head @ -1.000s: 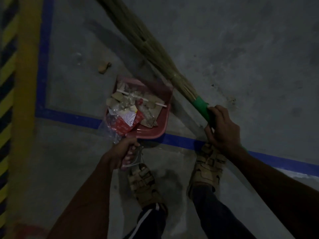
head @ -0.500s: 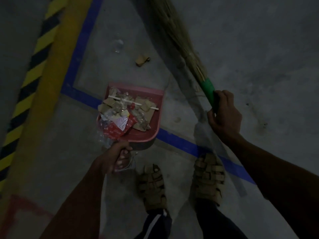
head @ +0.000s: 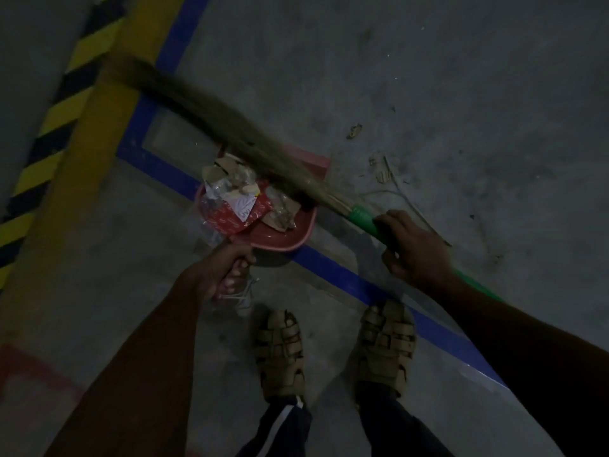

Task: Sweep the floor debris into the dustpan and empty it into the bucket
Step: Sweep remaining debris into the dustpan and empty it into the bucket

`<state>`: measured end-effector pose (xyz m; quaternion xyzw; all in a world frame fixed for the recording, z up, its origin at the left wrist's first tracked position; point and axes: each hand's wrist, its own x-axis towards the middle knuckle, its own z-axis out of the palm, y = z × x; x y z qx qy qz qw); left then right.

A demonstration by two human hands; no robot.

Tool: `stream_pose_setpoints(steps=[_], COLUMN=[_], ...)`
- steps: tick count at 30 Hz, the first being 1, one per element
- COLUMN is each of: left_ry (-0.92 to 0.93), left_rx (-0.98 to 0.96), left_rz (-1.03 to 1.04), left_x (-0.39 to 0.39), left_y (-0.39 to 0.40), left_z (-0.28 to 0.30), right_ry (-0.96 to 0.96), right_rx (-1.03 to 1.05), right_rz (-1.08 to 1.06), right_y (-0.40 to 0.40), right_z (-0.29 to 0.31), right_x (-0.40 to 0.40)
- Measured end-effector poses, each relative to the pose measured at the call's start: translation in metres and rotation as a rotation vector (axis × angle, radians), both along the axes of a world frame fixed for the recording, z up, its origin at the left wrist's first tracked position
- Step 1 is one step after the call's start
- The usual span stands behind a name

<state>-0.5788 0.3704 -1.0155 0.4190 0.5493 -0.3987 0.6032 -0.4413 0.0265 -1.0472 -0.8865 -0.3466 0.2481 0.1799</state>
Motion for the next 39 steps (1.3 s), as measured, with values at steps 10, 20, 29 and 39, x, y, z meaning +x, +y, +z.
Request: stream_pose_setpoints(steps=[10,20,29,39], left_ry=[-0.078,-0.215,-0.273,-0.381], left_rx=[0.015,0.091,0.182,0.218], left_rz=[0.103,0.207,0.137,0.348], left_x=[0.002,0.001,-0.084,-0.207], left_y=[-0.016,-0.015,-0.002,-0.036], left_z=[0.056,0.248,0.464,0.639], right_ry=[0.002,-0.056,-0.044,-0.055], right_rx=[0.022,0.087,0.131,0.244], right_rz=[-0.038,-0.065,-0.002,0.131], right_y=[0.003,0.037,0.057,0.057], right_z=[0.063,0.243,0.470,0.652], right_x=[-0.018,-0.026,-0.078,-0.157])
